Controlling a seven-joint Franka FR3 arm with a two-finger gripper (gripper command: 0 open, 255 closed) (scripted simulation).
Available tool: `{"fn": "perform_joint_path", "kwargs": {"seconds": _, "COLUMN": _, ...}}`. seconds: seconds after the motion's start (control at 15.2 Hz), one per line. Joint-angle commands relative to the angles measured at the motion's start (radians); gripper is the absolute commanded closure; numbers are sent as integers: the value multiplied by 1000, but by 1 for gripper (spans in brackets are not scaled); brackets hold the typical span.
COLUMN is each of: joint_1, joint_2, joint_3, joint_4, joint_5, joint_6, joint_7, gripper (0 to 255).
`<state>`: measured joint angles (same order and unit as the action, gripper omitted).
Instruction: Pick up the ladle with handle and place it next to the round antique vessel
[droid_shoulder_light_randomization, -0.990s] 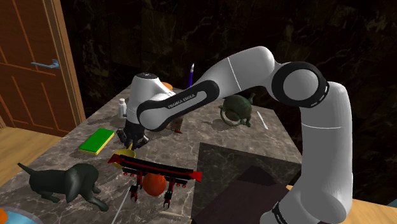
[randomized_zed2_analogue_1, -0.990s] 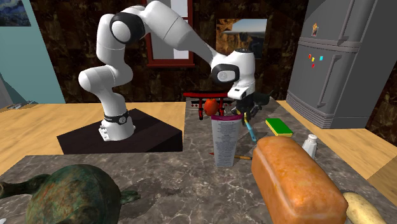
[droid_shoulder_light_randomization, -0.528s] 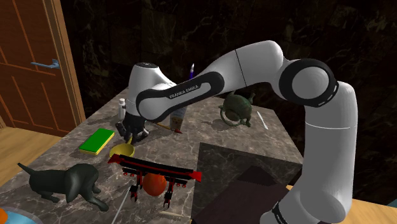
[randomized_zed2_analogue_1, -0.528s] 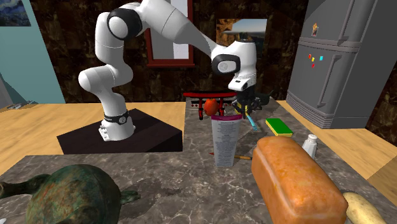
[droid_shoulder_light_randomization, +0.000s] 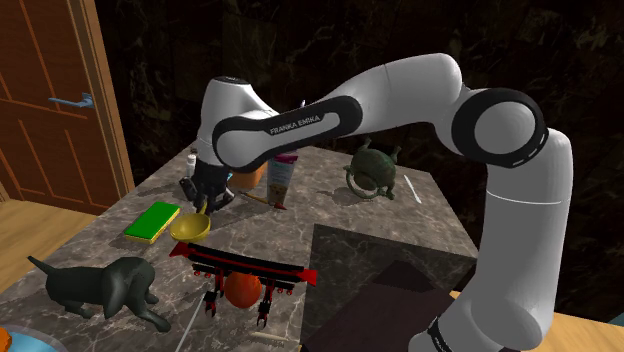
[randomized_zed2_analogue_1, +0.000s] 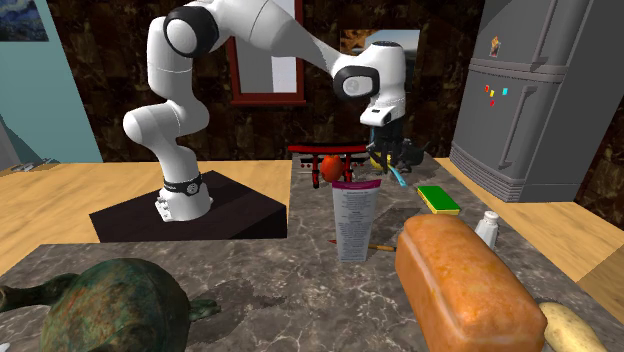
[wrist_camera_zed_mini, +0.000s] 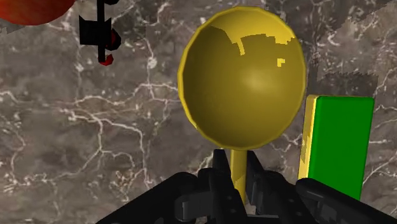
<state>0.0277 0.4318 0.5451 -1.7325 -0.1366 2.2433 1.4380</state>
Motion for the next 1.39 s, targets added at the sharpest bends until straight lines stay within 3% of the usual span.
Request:
{"fn": "perform_joint_path", "kwargs": {"seconds": 0.0, "joint_1": -4, "joint_2": -12, "joint_3": 4, "joint_4": 10, "joint_5": 7, "joint_6": -21, "joint_7": -4, "gripper": 255}}
{"fn": "perform_joint_path", "kwargs": {"seconds": 1.32, "joint_1": -11, "joint_2": -84, "joint_3": 29, "joint_4": 187, "joint_5": 51, "joint_6": -260, "joint_7": -15, "gripper": 255}}
